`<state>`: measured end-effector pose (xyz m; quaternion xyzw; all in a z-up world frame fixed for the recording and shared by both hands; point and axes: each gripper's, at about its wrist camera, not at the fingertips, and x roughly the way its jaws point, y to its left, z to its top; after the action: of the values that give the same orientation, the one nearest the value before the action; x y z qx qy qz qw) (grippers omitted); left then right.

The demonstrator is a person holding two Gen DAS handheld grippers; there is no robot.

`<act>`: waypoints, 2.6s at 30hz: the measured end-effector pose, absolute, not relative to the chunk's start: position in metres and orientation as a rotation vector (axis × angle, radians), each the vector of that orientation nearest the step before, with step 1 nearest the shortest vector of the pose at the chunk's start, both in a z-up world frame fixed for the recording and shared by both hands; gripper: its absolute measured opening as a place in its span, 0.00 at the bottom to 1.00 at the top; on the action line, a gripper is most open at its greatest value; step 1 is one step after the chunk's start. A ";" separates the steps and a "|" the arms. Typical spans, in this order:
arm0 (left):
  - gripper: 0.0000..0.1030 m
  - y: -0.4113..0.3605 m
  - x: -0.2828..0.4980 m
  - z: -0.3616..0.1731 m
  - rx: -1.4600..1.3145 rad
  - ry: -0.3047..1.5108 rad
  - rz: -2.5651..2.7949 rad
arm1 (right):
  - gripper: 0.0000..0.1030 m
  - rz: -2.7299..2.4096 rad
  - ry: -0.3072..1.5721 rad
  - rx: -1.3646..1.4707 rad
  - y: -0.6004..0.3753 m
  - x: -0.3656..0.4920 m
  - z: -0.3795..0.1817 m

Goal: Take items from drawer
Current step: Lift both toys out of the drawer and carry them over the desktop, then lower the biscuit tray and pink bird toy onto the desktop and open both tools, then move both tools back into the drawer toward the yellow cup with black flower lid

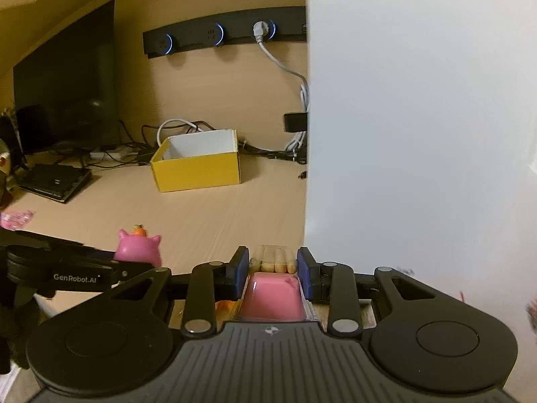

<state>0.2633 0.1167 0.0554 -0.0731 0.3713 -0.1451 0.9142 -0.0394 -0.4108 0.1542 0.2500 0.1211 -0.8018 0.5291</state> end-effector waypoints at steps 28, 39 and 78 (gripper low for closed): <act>0.41 0.133 0.312 0.007 -0.296 0.824 -0.300 | 0.46 -1.905 0.505 0.761 -0.481 -0.050 0.052; 0.41 0.145 0.296 0.027 -0.296 0.760 -0.342 | 0.76 -2.036 0.483 0.715 -0.416 -0.044 0.083; 0.41 0.108 0.171 -0.005 0.007 1.019 -0.626 | 0.84 -1.562 0.633 1.645 -0.324 -0.031 -0.041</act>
<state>0.1714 0.1083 -0.0050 0.0032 0.4797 -0.2947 0.8264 -0.0314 -0.3238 -0.0408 0.6451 0.2483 -0.6125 0.3834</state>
